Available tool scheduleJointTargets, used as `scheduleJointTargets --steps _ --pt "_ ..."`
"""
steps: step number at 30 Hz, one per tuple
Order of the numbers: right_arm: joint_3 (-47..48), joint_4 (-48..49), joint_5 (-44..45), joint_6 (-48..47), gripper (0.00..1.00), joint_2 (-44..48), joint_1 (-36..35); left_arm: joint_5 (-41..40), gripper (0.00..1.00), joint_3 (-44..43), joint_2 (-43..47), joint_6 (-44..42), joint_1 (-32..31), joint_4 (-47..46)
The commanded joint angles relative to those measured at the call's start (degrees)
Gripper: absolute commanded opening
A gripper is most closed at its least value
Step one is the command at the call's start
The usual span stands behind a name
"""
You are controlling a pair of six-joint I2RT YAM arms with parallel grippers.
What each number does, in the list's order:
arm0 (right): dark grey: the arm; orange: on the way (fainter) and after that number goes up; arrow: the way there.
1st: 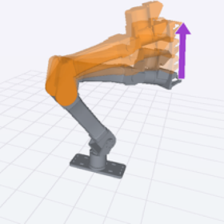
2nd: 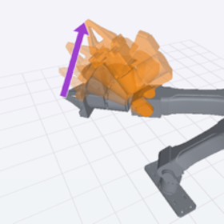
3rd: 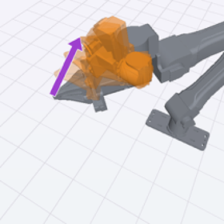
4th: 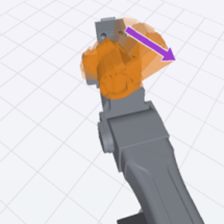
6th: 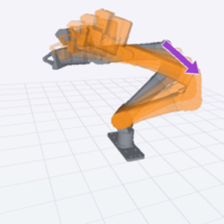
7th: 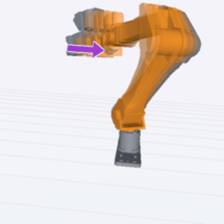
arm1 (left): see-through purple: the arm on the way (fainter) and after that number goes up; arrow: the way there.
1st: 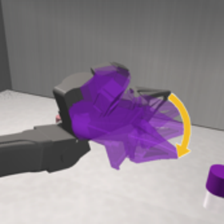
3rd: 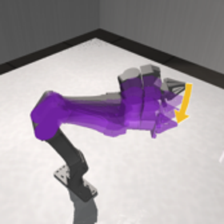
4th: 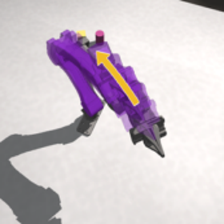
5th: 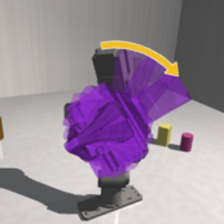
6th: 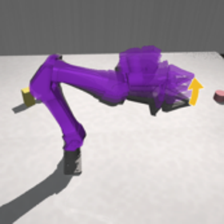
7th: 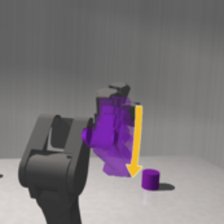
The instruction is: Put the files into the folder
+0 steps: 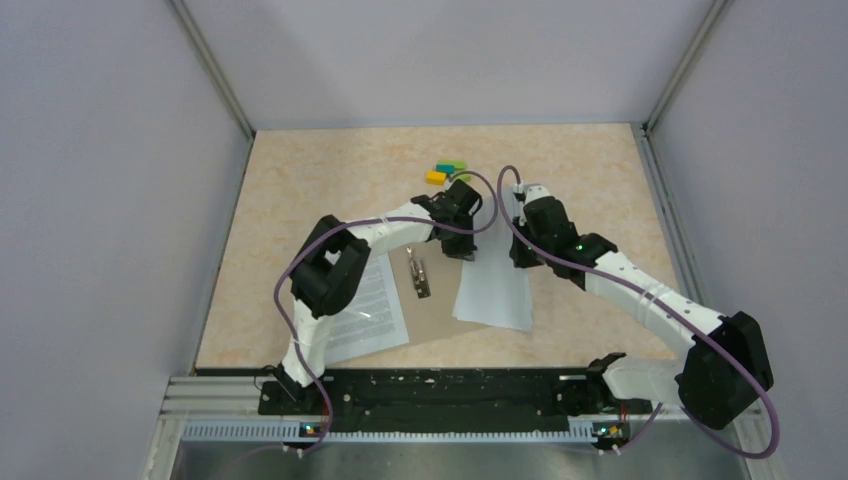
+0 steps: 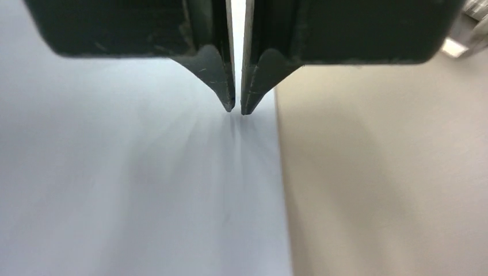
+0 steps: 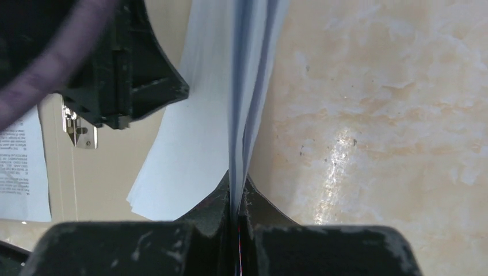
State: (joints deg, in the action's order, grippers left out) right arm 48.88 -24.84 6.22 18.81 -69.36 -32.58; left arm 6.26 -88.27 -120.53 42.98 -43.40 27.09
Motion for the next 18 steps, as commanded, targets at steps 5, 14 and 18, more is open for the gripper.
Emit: scheduleJointTargets --steps 5,14,18 --pt "6.42 5.67 -13.79 -1.20 0.00 1.43 -0.38 -10.68 0.26 9.07 20.10 -7.75 7.64 8.33" --pt "12.26 5.22 -24.99 5.78 0.00 2.08 -0.38 -7.24 0.19 21.41 27.89 -7.29 17.75 5.38" --pt "12.08 7.10 -28.14 10.97 0.00 1.79 0.60 -4.45 0.11 23.87 27.13 -6.35 19.11 3.45"
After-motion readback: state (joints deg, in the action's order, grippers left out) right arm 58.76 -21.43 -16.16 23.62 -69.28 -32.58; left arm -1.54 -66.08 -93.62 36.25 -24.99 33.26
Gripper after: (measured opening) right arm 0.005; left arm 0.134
